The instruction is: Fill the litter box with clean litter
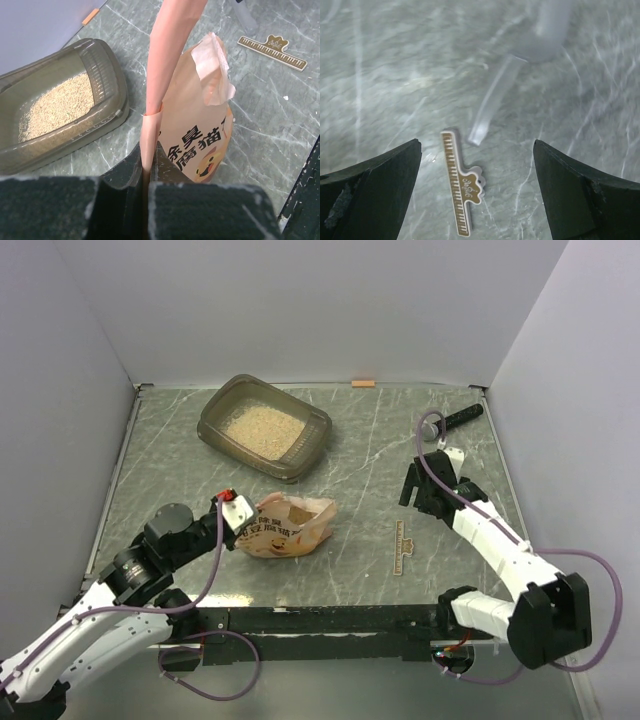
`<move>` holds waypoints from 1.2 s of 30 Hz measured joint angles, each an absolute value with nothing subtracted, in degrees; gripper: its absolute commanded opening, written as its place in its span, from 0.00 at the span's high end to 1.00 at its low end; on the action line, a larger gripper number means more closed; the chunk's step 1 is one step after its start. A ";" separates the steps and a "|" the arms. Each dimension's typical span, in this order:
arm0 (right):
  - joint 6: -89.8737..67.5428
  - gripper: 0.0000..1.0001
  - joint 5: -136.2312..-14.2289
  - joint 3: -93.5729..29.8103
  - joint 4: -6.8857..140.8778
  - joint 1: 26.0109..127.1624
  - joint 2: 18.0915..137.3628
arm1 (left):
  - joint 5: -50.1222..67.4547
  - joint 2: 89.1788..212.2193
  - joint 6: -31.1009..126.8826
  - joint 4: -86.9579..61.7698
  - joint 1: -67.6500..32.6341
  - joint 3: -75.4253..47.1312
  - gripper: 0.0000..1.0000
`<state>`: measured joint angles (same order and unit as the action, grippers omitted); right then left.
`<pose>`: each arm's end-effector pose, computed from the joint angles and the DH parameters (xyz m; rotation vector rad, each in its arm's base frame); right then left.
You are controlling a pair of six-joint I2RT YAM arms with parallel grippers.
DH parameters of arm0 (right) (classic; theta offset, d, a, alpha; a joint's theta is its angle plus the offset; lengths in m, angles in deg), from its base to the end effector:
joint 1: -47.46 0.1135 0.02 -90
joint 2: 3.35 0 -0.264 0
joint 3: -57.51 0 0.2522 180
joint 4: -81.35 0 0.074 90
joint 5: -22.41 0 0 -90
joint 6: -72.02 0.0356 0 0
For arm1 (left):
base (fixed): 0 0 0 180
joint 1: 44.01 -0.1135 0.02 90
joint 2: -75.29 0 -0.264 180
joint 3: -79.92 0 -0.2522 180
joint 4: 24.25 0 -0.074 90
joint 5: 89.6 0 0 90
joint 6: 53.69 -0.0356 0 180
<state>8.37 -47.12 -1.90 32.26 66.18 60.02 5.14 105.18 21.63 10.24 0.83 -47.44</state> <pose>0.2103 0.0581 0.2463 0.3060 2.3996 -0.0935 0.0907 -0.0944 0.3203 0.9442 1.5295 -0.4520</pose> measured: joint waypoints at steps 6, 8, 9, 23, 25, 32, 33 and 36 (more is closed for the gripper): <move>14.40 0.02 -46.29 -0.76 33.37 62.38 66.62 | 5.79 102.45 22.51 9.67 0.83 -49.21 0.99; 15.78 0.03 -46.29 -0.76 34.14 61.68 69.18 | 6.14 101.71 22.66 9.37 0.81 -49.76 0.99; 16.37 0.04 -46.31 -0.78 34.36 61.39 70.40 | 6.21 101.53 22.68 9.34 0.83 -49.89 0.99; 18.75 0.69 -49.79 -3.23 38.27 60.13 84.89 | 6.08 100.75 22.55 6.55 0.83 -50.31 0.64; 18.42 0.90 -50.07 -3.60 38.55 60.04 85.42 | 6.27 100.16 22.86 5.48 0.83 -50.00 0.59; 18.23 1.00 -50.25 -3.97 38.66 59.93 85.53 | 9.25 101.53 23.08 6.83 0.83 -43.49 0.53; 18.20 1.00 -50.18 -3.95 38.66 59.93 85.35 | 9.88 102.10 23.10 7.60 0.83 -41.67 0.53; 18.09 1.00 -49.66 -3.91 37.96 59.95 83.30 | 11.15 103.78 23.12 9.61 0.83 -35.97 0.52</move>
